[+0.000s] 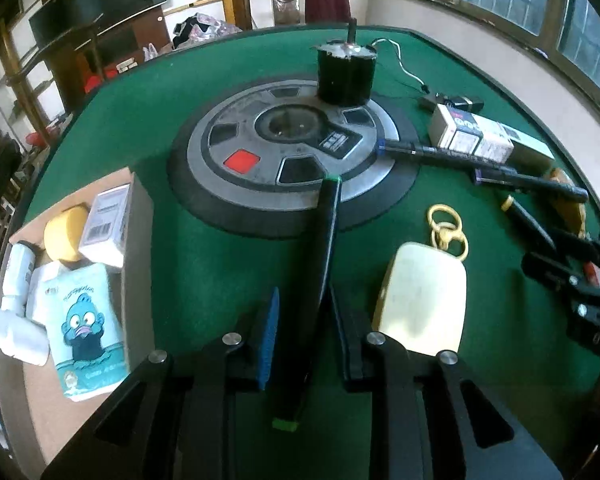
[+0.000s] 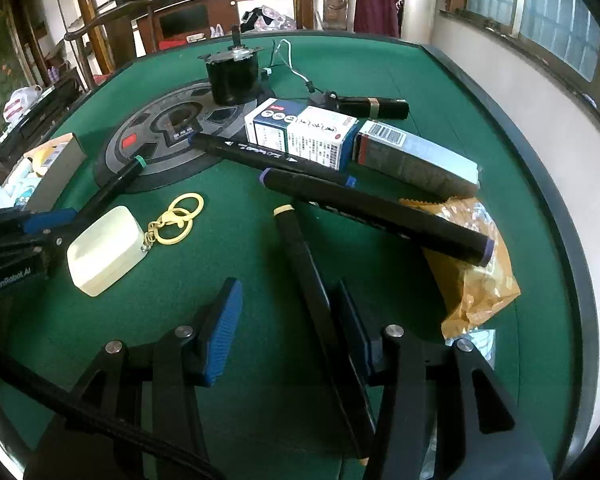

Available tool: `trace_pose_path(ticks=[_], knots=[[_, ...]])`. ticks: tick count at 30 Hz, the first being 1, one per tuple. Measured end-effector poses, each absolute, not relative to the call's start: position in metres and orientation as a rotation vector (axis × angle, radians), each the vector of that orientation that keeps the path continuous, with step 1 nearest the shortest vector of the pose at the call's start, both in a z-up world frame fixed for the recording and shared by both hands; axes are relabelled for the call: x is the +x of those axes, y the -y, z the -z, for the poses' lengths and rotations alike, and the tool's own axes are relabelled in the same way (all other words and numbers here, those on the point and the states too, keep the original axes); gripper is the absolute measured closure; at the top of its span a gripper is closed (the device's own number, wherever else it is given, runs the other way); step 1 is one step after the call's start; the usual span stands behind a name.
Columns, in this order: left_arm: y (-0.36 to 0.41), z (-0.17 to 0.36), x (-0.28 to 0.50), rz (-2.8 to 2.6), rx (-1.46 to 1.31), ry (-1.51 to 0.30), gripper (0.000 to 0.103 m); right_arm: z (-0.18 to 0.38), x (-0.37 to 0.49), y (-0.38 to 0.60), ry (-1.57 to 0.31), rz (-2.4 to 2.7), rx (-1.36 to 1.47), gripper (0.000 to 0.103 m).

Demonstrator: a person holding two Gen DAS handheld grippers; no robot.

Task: Organize objects
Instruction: 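Grasp a black marker with the left tool while right grasps another black marker, then carry both black markers into the cardboard box and open both tools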

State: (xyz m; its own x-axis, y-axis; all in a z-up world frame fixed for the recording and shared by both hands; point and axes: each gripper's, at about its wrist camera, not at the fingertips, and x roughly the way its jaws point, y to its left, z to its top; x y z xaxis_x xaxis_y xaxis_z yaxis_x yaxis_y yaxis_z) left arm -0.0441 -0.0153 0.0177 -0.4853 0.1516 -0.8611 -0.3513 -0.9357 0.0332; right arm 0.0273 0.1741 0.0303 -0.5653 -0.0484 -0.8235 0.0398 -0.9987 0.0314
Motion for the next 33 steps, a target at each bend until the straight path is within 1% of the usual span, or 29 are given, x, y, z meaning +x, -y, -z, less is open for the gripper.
trace_pose_path(ticks=[3, 4, 5, 6, 7, 9, 14, 20, 26, 33], knots=[[0.009, -0.017, -0.045, -2.493, -1.379, -0.306, 0.081, -0.029, 0.027, -0.167, -0.036, 2.743, 1.436, 0.056], [0.007, -0.017, -0.044, -2.501, -1.376, -0.315, 0.082, -0.029, 0.027, -0.165, -0.046, 2.741, 1.433, 0.059], [0.005, -0.018, -0.042, -2.501, -1.368, -0.334, 0.084, -0.029, 0.028, -0.163, -0.05, 2.742, 1.426, 0.065], [0.004, -0.017, -0.041, -2.49, -1.367, -0.327, 0.092, -0.03, 0.029, -0.162, -0.044, 2.736, 1.424, 0.081], [0.005, -0.018, -0.039, -2.475, -1.364, -0.296, 0.092, -0.03, 0.029, -0.163, -0.027, 2.725, 1.427, 0.086], [0.008, -0.022, -0.031, -2.482, -1.332, -0.256, 0.092, -0.031, 0.031, -0.167, 0.05, 2.699, 1.429, 0.091], [0.027, -0.043, -0.012, -2.496, -1.245, -0.124, 0.092, -0.034, 0.037, -0.179, 0.24, 2.645, 1.404, 0.091], [0.065, -0.074, 0.016, -2.518, -1.14, 0.063, 0.091, -0.048, 0.049, -0.177, 0.374, 2.584, 1.345, 0.091], [0.117, -0.088, 0.033, -2.567, -1.111, 0.182, 0.091, -0.072, 0.058, -0.159, 0.402, 2.546, 1.258, 0.091], [0.189, -0.098, 0.048, -2.715, -1.077, 0.257, 0.091, -0.11, 0.067, -0.121, 0.359, 2.51, 1.122, 0.091]])
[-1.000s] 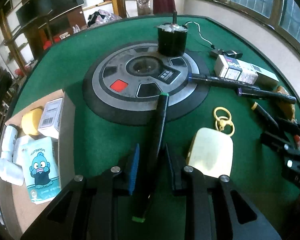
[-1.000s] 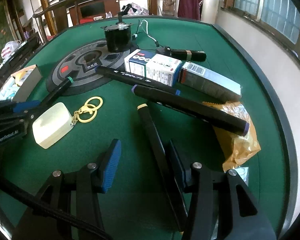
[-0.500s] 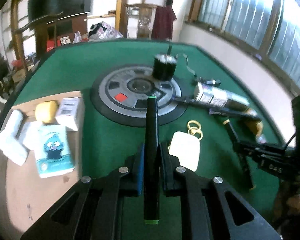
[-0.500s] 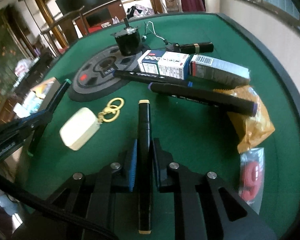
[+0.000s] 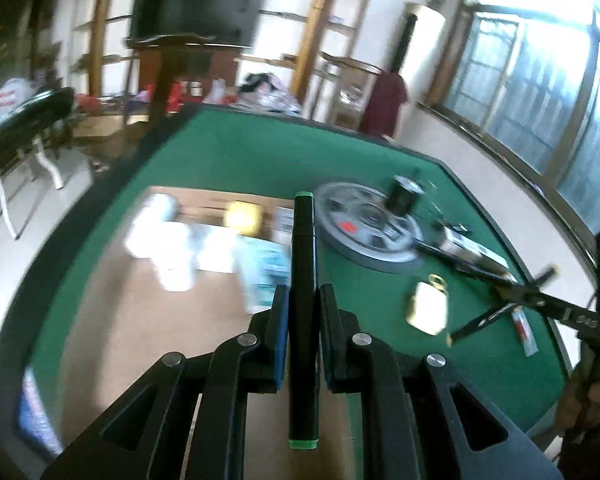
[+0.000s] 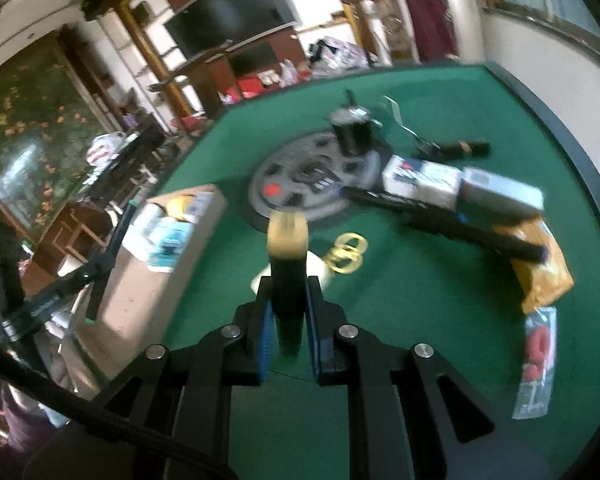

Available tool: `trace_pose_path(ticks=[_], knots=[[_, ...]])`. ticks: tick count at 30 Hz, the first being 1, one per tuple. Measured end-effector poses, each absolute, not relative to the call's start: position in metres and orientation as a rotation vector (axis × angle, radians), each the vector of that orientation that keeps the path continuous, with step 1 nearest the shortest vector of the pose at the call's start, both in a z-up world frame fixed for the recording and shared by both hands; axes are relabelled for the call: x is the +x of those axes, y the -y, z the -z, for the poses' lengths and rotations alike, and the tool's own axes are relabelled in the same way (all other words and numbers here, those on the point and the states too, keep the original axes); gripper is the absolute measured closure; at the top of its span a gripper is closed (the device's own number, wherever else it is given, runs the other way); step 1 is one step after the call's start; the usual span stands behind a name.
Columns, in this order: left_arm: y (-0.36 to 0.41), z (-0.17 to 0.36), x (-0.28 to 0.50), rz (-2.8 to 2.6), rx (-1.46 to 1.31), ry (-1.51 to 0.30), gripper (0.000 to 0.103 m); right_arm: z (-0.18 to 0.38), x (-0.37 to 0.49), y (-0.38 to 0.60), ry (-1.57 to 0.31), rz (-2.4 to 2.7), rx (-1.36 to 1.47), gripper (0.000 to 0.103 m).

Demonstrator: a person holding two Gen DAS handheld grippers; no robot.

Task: Organize objects
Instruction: 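Carry both black markers into the cardboard box and open both tools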

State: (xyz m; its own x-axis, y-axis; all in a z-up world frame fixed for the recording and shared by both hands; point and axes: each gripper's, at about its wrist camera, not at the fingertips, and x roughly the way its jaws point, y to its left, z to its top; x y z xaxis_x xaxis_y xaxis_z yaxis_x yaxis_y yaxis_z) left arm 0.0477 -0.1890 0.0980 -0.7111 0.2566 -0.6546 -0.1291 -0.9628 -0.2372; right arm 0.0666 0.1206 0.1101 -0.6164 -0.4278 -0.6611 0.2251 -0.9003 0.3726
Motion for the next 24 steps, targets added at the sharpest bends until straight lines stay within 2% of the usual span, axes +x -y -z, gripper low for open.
trace_pose_path(ticks=[10, 24], knots=[[0.257, -0.072, 0.032, -2.829, -1.21, 0.276, 0.091, -0.143, 0.059, -0.04, 0.269, 2.329, 1.055, 0.09], [0.273, -0.03, 0.002, -2.759, -1.444, 0.273, 0.091, -0.068, -0.016, 0.095, 0.236, 2.075, 1.32, 0.089]])
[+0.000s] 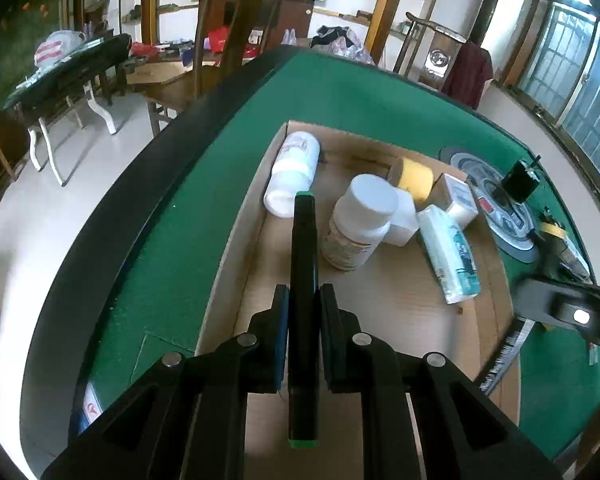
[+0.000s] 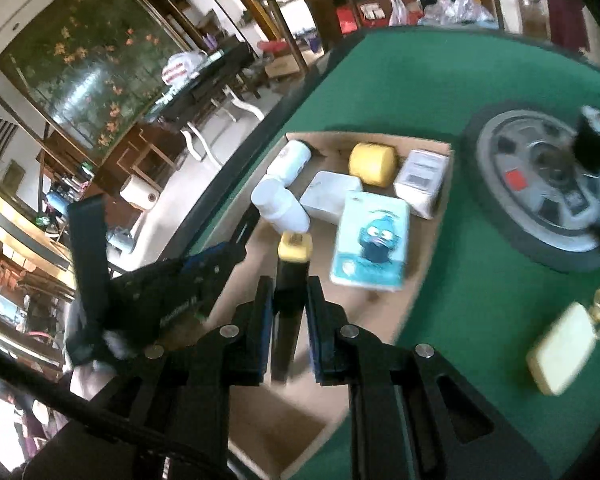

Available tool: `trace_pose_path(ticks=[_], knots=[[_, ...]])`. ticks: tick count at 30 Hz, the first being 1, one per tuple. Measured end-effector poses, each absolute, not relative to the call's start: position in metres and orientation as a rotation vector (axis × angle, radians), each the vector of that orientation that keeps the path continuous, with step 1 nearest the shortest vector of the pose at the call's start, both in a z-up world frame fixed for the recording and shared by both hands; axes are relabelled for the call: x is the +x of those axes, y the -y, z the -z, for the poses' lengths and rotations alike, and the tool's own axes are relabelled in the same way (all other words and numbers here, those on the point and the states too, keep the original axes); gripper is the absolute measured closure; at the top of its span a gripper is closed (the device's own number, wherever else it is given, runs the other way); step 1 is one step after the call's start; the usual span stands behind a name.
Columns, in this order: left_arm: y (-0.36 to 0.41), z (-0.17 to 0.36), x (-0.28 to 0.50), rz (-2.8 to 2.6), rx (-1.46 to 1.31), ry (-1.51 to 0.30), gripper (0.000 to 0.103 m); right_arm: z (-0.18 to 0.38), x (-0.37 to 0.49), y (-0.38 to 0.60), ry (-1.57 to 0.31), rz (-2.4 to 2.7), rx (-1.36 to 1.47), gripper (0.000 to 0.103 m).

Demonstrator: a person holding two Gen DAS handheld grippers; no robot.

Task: Organize objects
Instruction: 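Carry both black markers into the cardboard box and open both tools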

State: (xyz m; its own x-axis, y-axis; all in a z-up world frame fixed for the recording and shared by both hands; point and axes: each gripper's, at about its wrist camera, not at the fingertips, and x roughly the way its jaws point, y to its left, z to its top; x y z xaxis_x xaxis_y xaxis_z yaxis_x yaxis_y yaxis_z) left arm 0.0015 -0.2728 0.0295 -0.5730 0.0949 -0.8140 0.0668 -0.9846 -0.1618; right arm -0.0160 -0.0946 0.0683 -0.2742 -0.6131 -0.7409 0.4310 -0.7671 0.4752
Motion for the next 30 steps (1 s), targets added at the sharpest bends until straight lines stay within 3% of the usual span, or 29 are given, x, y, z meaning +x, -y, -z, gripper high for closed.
trace_pose_path(ticks=[10, 15, 17, 19, 21, 24, 30], knots=[[0.28, -0.022, -0.002, -2.752, -1.484, 0.299, 0.091, -0.028, -0.051, 0.138, 0.162, 2.087, 1.455, 0.09], [0.287, -0.031, 0.003, -2.76, -1.435, 0.355, 0.09, -0.038, -0.049, 0.138, 0.079, 2.158, 1.43, 0.089], [0.293, -0.04, 0.011, -2.762, -1.393, 0.407, 0.085, -0.051, -0.044, 0.131, 0.107, 2.179, 1.377, 0.087], [0.3, -0.051, 0.023, -2.785, -1.328, 0.454, 0.068, -0.06, -0.043, 0.125, 0.162, 2.158, 1.333, 0.081], [0.309, -0.063, 0.037, -2.815, -1.253, 0.493, 0.057, -0.064, -0.045, 0.125, 0.24, 2.041, 1.311, 0.079], [0.323, -0.072, 0.054, -2.834, -1.186, 0.551, 0.056, -0.06, -0.052, 0.134, 0.347, 1.859, 1.351, 0.078], [0.338, -0.07, 0.065, -2.829, -1.192, 0.603, 0.055, -0.062, -0.089, 0.163, 0.203, 2.025, 1.363, 0.076]])
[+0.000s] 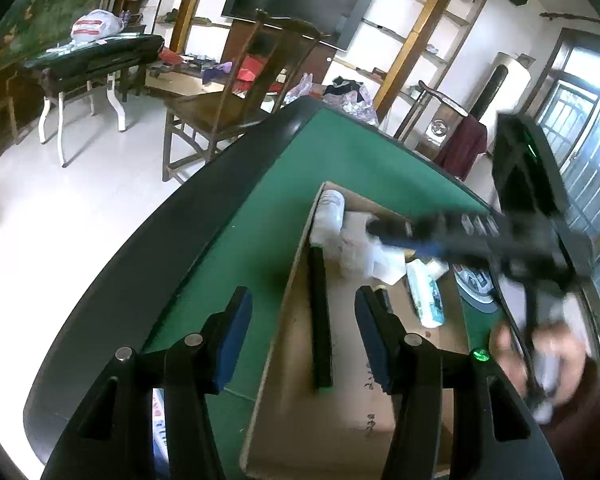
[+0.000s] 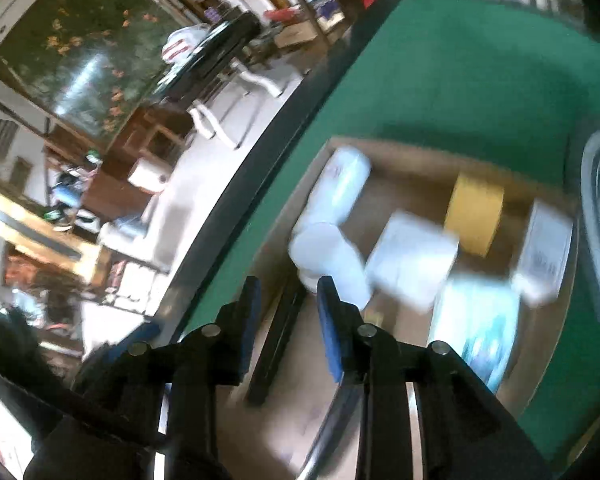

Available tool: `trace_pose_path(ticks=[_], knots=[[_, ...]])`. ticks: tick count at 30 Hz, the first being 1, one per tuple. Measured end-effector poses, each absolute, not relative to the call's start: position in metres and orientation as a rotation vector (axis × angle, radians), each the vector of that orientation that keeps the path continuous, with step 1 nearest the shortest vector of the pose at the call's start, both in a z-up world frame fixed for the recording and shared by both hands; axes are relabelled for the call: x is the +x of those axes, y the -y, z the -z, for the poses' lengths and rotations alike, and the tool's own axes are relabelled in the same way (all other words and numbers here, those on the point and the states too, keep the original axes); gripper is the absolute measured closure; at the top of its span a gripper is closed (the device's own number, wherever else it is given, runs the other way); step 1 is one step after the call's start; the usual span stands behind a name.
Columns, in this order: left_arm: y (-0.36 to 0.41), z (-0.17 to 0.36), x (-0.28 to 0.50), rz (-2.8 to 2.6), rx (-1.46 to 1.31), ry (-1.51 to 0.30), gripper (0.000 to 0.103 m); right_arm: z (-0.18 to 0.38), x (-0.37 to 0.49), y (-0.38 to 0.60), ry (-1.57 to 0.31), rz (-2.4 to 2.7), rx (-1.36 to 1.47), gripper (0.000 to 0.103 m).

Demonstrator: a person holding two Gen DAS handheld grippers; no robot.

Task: Organize objects
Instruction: 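Carry both black markers into the cardboard box and open both tools, then move both open tools back over the table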

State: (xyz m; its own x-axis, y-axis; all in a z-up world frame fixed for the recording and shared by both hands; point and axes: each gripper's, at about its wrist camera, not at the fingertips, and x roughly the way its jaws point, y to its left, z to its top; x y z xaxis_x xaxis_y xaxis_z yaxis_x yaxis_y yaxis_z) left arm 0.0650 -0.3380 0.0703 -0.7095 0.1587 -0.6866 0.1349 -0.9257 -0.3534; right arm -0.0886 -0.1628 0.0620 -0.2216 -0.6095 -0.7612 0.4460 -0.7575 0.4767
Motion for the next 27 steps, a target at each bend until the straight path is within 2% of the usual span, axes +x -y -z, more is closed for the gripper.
trace_pose_path(ticks=[3, 5, 7, 13, 16, 21, 27], knots=[[0.341, -0.07, 0.067, -2.833, -1.19, 0.611, 0.055, -0.075, -0.091, 0.162, 0.2, 2.078, 1.324, 0.076], [0.34, -0.068, 0.066, -2.834, -1.193, 0.606, 0.05, -0.082, -0.084, 0.157, 0.202, 2.093, 1.303, 0.072], [0.337, -0.067, 0.064, -2.821, -1.199, 0.614, 0.047, -0.088, -0.072, 0.146, 0.191, 2.122, 1.295, 0.058], [0.302, -0.059, 0.059, -2.721, -1.232, 0.551, 0.047, -0.086, -0.045, 0.107, 0.161, 2.208, 1.293, 0.056], [0.273, -0.055, 0.052, -2.686, -1.278, 0.447, 0.047, -0.091, -0.043, 0.099, 0.176, 2.231, 1.288, 0.056], [0.228, -0.038, 0.028, -2.72, -1.428, 0.142, 0.047, -0.093, -0.028, 0.076, 0.23, 2.264, 1.27, 0.056], [0.224, -0.021, 0.012, -2.831, -1.565, -0.088, 0.047, -0.102, -0.006, 0.03, 0.29, 2.325, 1.225, 0.047]])
